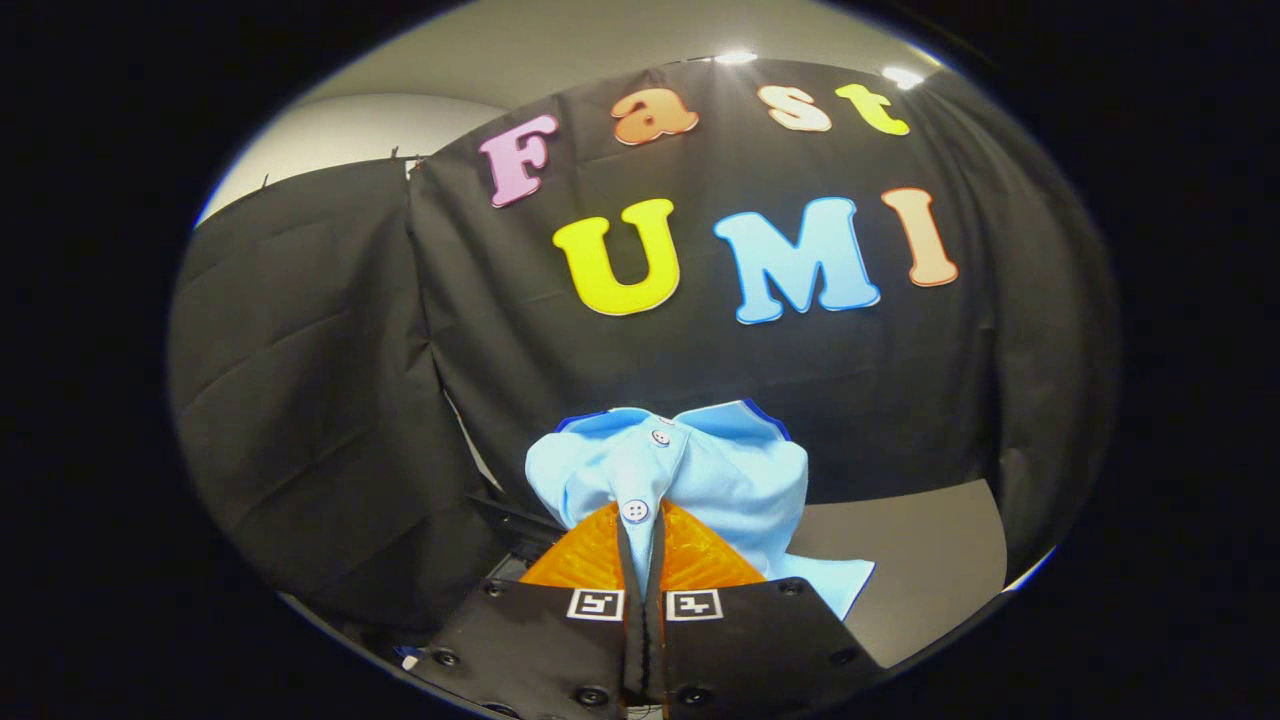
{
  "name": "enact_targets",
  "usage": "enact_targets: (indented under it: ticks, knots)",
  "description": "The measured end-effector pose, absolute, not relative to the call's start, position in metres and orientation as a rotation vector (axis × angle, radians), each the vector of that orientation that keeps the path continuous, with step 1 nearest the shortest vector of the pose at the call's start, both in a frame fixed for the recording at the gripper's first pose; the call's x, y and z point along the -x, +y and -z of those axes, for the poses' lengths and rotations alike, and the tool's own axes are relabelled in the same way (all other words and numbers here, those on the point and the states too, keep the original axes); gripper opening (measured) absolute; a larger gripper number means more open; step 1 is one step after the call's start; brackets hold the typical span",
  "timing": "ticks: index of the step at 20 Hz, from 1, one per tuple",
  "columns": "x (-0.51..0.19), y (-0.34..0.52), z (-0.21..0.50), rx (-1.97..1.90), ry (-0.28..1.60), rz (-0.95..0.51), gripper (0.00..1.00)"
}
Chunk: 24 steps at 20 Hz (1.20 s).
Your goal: Put the clothes into the washing machine and then close the washing machine lid.
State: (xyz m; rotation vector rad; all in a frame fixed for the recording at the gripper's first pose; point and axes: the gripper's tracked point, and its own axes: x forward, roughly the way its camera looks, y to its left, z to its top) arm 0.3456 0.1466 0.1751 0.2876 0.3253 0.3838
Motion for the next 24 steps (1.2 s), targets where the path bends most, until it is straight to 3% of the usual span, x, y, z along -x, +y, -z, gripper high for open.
enact_targets:
  ticks: [14,24]
  knots:
    - [-0.329,0.373,-0.175,-0.271,0.336,-0.619,0.02]
    - [-0.346,0.449,-0.068,-0.196,0.437,-0.571,0.01]
